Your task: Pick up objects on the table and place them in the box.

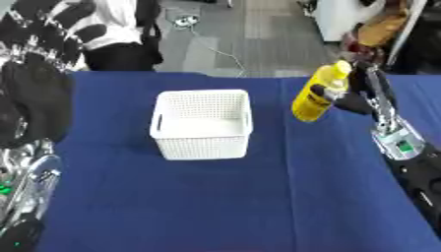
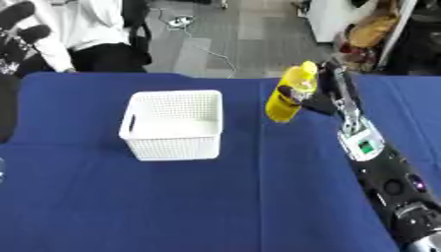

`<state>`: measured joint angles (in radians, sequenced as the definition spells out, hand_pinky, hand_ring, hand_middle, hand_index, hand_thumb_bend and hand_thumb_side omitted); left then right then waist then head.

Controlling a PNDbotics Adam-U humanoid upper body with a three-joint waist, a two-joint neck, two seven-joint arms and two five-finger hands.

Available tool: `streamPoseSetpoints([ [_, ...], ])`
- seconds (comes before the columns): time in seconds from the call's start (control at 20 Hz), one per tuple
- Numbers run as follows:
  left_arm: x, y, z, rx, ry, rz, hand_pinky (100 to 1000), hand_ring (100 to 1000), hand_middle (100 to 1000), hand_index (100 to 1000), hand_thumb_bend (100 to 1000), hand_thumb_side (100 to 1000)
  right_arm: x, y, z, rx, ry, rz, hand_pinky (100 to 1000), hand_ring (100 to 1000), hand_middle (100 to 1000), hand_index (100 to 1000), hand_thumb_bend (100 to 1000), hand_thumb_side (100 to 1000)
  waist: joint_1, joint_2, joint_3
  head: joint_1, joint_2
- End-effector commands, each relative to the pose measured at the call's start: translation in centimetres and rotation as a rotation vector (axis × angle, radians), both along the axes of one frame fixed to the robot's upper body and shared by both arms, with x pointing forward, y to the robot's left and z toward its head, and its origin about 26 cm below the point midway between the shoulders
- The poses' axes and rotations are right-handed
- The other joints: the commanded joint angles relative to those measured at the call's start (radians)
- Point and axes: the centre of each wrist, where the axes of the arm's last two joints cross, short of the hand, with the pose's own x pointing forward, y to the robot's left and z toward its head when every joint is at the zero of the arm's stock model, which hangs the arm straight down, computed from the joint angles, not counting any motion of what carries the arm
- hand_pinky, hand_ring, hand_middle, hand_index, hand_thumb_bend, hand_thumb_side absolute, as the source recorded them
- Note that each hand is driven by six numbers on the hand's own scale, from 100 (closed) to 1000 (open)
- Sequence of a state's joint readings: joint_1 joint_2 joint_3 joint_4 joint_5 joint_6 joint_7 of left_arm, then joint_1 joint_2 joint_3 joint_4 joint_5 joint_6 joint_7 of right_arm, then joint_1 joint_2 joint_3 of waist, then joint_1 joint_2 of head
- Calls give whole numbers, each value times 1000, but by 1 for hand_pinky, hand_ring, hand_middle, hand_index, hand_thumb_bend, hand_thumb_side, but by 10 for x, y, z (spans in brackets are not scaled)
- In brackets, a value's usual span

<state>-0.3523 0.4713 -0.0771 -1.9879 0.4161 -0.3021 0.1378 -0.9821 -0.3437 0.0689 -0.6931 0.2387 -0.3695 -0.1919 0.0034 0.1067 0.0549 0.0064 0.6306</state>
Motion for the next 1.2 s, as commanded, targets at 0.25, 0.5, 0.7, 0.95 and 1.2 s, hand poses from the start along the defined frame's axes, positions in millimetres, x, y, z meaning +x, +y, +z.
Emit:
streamPoseSetpoints([
  [0.25,-2,3,5,16,-18,4,793,813,852,835,297,1000,-1,0,49,9,-82,113,100,100,177,514,814,358,-7,-24,-6,19,5],
  [0.5,-2,4,5,20,-17,7,792,813,852,835,294,1000,-4,13,71,51,-35,249,100,100,174,556,830,346,-12,-28,-9,34,11],
  [0.7,-2,3,6,22,-18,1,793,813,853,835,295,1000,-6,26,79,118,31,338,100,100,172,576,829,343,-14,-29,-5,40,12],
  [0.95,-1,1,8,12,-28,-8,794,813,853,835,296,1000,-7,40,87,158,80,432,100,100,172,597,835,338,-17,-29,5,46,-9],
  [1.2,0,-3,14,-3,-51,-24,794,813,852,834,296,1000,-8,50,97,181,125,531,100,100,171,607,835,338,-26,-20,27,69,-21],
])
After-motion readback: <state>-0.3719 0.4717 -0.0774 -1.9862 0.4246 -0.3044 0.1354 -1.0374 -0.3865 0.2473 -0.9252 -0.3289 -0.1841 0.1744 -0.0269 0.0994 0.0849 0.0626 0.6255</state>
